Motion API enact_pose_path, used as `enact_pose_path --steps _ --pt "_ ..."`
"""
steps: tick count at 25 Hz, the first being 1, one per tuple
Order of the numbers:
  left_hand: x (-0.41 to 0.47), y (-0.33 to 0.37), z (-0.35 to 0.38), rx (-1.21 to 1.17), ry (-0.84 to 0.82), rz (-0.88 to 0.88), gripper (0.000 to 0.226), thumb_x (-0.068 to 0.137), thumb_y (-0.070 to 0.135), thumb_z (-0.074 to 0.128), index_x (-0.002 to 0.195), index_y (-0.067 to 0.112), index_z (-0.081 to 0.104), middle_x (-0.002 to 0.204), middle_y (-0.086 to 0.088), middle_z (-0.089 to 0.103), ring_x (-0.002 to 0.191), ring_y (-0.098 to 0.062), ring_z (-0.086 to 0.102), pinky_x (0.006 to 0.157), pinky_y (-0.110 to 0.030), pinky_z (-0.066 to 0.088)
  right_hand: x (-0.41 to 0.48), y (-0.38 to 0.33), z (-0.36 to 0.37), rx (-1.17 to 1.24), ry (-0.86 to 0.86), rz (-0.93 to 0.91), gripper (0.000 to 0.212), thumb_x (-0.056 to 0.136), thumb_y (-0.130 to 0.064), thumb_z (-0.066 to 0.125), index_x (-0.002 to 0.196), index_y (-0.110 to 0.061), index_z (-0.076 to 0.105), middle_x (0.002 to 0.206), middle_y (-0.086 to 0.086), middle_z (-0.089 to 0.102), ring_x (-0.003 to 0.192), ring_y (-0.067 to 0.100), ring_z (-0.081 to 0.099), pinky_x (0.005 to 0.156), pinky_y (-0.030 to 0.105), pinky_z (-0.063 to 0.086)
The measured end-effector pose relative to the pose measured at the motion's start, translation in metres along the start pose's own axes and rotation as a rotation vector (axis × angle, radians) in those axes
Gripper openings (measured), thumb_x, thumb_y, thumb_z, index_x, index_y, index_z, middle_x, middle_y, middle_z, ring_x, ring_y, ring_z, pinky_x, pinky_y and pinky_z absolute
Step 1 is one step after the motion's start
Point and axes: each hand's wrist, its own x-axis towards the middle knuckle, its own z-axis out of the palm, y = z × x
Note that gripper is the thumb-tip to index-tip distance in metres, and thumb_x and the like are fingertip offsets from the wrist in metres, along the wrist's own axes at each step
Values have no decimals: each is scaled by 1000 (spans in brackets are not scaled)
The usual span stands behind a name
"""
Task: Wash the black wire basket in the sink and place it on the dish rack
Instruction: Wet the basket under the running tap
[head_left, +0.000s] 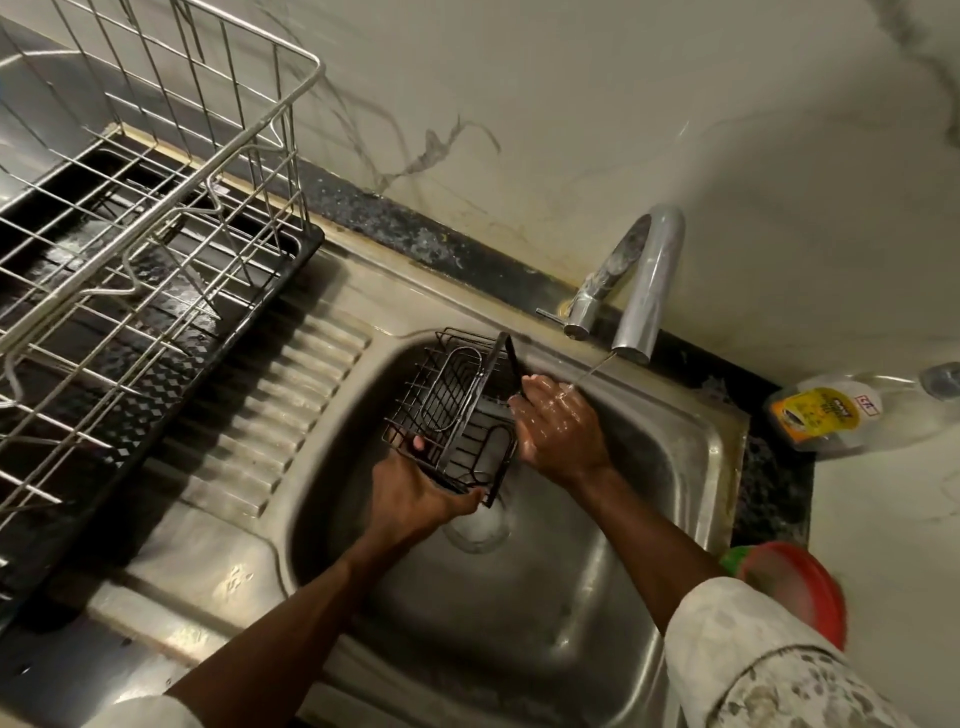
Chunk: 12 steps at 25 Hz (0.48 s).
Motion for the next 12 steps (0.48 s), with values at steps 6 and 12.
enact_pose_path --steps 6,12 --pt "11 -8 2 64 -80 23 84 45 57 91 120 33 61 106 20 70 101 2 67 91 -18 55 -10 -15 24 287 -390 135 45 101 -26 45 141 -8 56 144 14 56 136 28 50 111 41 45" --pt "12 -5 2 50 -93 5 82 45 57 92 117 35 58 99 28 65 95 15 62 81 2 40 -42 -47 55 193 -932 140 87 89 -62 -6 161 -17 17 169 11 -3 154 28 -15 124 50 -4"
